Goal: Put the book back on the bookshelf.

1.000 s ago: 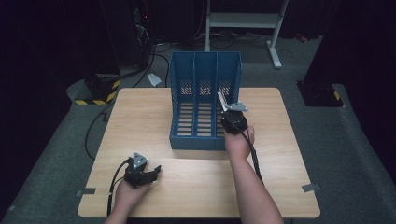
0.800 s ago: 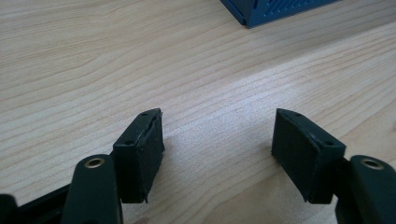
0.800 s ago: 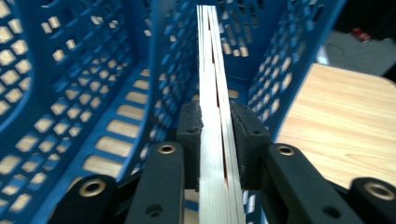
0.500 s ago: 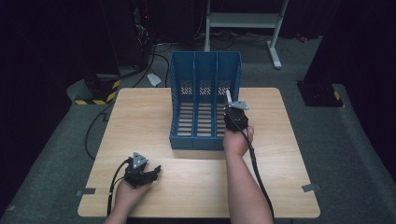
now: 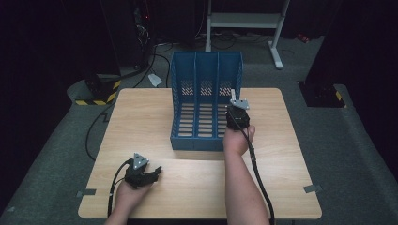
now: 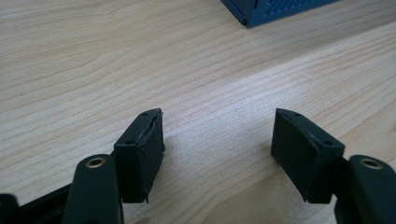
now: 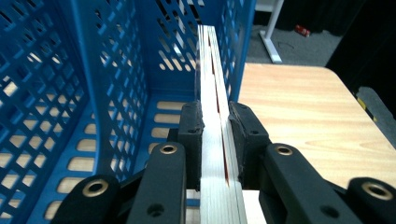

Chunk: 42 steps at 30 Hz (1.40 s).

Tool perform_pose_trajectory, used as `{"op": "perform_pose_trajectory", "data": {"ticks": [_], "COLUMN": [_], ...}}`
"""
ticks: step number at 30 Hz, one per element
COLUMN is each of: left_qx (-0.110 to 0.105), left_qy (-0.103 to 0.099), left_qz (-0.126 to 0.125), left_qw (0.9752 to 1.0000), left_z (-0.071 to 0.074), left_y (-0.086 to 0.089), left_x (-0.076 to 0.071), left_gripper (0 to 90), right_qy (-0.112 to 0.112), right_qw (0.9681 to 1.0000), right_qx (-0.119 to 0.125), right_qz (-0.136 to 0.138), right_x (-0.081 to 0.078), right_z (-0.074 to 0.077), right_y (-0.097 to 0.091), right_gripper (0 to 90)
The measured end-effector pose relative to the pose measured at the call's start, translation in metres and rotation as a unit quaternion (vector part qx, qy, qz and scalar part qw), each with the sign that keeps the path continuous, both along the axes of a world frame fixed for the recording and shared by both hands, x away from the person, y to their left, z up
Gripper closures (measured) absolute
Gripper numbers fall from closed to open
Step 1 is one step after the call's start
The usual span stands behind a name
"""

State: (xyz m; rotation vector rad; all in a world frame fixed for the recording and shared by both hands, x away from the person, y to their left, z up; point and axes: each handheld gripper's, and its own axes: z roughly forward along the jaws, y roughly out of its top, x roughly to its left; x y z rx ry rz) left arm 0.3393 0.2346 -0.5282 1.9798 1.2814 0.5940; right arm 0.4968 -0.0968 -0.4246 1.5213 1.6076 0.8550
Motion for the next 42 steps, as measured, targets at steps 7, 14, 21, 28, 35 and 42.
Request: {"op": "perform_pose_trajectory", "data": {"ticks": [7, 14, 21, 28, 35, 42], "left_qx": [0.000, -0.001, -0.001, -0.001, -0.001, 0.000], "left_qy": [0.000, 0.000, 0.000, 0.000, 0.000, 0.000], "left_qz": [-0.001, -0.002, -0.002, -0.002, -0.002, -0.003], "left_qw": [1.0000, 1.0000, 1.0000, 1.0000, 1.0000, 1.0000], "left_z": [0.0000, 0.0000, 0.0000, 0.0000, 0.0000, 0.0000], "left_y": [0.0001, 0.0001, 0.0001, 0.0001, 0.0001, 0.0002], "left_x": [-0.0001, -0.0004, -0.0004, -0.0004, -0.0004, -0.0002], "left_gripper": [34.8, 35.1, 35.1, 35.1, 35.1, 35.0], "right_qy": [0.003, 0.010, 0.010, 0.015, 0.019, 0.013], "right_qw": [1.0000, 0.9999, 0.9999, 0.9998, 0.9992, 0.9988], "right_qx": [0.001, 0.002, 0.004, 0.013, 0.032, 0.038], "right_qz": [-0.006, -0.010, -0.009, 0.003, 0.017, 0.028], "right_x": [0.0017, 0.0017, 0.0016, 0.0034, 0.0040, 0.0033], "right_z": [-0.0014, -0.0075, -0.0067, -0.0053, -0.0040, 0.0019], "right_y": [-0.0014, 0.0002, -0.0010, -0.0049, -0.0060, -0.0086], "right_gripper": [75.9, 75.3, 71.7, 60.3, 49.2, 40.6]}}
